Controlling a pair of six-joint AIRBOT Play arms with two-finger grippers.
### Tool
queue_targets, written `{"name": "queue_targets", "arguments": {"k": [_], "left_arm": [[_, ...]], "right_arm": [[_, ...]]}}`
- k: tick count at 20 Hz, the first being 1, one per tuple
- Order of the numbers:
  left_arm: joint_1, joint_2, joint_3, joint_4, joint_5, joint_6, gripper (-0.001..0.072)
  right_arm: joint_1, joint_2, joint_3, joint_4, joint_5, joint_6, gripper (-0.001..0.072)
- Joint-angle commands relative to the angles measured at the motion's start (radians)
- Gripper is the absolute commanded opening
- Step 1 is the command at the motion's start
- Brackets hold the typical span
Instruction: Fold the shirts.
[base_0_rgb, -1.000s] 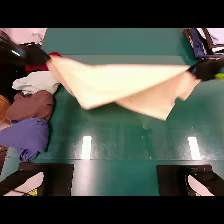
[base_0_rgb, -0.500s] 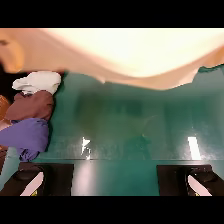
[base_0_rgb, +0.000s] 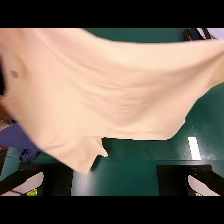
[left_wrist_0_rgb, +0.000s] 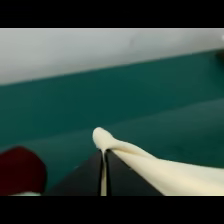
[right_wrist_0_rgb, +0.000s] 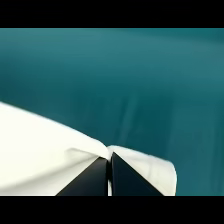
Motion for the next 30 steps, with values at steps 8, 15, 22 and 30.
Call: {"name": "queue_targets", "arguments": {"k": [8,15,22,30], "left_arm": [[0.001,-0.479,-0.306,0.001,0.051,-0.031,0.0039],[0.043,-0.401,-0.301,0.028,-0.101,-0.079,0.059],[0.059,-0.082,-0.974,0.017,0.014,-0.076,0.0591],[0.053,-0.026,-1.323,-0.293,0.233,0.037,0.059]], "right_arm": [[-0.055,-0.477,-0.311,0.069,-0.188,-0.069,0.0013],[-0.245,-0.535,-0.213,0.441,-0.174,-0.184,0.0342],[-0.385,-0.204,-0.593,0.449,-0.196,-0.234,0.0342],[-0.494,0.015,-0.848,0.454,-0.238,-0.233,0.0342]]}}
